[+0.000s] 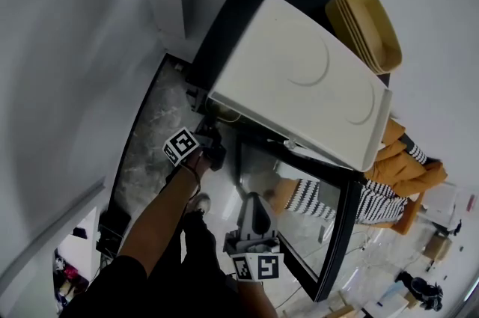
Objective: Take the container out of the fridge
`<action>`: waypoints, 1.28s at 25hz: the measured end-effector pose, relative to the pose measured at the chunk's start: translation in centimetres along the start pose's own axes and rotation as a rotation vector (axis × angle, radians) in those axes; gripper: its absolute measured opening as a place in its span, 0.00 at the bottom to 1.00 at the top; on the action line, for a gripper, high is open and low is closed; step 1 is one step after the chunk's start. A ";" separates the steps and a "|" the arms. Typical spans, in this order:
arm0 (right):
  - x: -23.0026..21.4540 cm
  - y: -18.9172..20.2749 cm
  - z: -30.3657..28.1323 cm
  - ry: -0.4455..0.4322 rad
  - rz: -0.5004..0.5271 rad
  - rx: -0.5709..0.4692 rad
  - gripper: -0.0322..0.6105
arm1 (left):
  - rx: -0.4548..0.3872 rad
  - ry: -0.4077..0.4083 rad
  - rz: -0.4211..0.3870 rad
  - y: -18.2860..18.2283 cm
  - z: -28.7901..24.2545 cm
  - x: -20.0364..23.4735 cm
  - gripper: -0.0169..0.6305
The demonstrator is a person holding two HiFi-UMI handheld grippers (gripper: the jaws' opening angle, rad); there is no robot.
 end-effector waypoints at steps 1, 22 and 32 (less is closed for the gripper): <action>0.0 0.0 0.2 -0.001 0.001 -0.001 0.05 | 0.000 0.000 -0.001 0.1 0.3 -0.1 0.32; 0.9 -1.5 6.6 -0.027 0.021 -0.035 0.05 | -0.028 -0.017 0.038 2.2 10.4 -2.0 0.32; 2.0 -2.3 10.2 -0.066 0.009 -0.054 0.05 | -0.058 0.021 0.036 3.0 16.4 -5.6 0.32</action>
Point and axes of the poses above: the fingertips, and each gripper's own axes: z backward along the fingers, x to its left, y out of its underside, the point moved 1 cm from there along z, backward along the fingers, and after that the axes turned 5 degrees about -y, right-handed, at the moved point
